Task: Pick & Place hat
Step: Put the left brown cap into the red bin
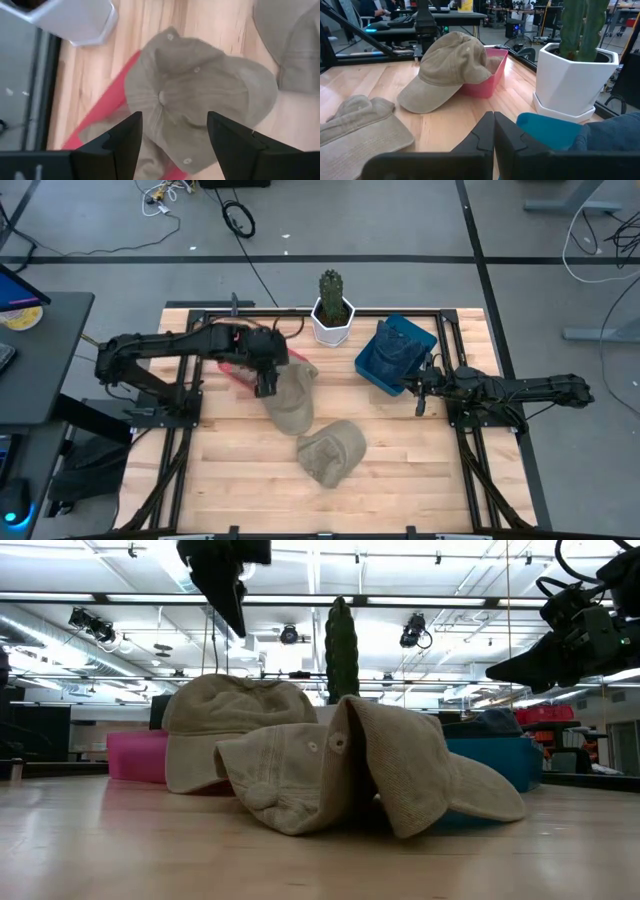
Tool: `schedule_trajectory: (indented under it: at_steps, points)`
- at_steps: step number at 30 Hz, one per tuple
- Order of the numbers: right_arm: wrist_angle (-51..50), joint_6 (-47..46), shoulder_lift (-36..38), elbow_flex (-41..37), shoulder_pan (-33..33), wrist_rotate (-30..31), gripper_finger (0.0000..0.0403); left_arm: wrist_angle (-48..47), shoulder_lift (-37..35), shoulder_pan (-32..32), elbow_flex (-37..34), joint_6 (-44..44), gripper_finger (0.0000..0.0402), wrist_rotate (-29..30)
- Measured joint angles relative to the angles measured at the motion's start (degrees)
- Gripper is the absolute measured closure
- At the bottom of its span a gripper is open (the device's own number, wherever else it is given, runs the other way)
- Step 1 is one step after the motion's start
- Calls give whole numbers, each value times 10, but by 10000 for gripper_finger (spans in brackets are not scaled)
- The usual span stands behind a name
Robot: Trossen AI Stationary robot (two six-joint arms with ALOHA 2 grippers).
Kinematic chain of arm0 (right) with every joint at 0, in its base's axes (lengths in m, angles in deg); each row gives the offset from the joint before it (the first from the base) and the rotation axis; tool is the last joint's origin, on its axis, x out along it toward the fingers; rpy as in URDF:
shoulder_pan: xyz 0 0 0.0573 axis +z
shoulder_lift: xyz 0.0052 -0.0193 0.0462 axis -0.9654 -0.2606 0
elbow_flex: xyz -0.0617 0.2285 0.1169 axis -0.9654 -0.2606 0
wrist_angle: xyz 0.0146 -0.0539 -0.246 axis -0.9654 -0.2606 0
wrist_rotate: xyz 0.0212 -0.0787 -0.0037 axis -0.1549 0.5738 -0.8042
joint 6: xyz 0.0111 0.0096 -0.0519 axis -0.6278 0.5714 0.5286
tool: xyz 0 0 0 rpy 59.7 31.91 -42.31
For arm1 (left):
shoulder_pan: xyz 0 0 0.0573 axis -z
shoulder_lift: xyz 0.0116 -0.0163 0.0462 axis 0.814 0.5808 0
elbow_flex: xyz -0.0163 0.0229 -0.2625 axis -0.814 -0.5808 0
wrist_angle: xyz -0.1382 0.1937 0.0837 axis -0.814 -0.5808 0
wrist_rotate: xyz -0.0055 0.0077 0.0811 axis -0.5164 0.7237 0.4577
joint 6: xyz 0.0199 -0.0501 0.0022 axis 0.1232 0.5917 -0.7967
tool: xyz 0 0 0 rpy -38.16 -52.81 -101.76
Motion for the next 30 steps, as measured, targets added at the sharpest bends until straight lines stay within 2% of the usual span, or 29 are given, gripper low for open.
schedule_trajectory:
  at_steps: [8,16,22,26,28,30]
  points:
    - [5,0,0,0,0,0,394,12,47,-52,0,-18,152,-24]
    - [4,0,0,0,0,0,394,18,125,-63,0,-34,153,-24]
    - [4,0,0,0,0,0,394,22,159,-70,0,-25,169,-23]
    - [4,0,0,0,0,0,394,24,177,-69,0,-19,195,-24]
    - [4,0,0,0,0,0,394,25,180,-69,0,1,230,-16]
    - [4,0,0,0,0,0,394,24,180,-71,0,20,288,-11]
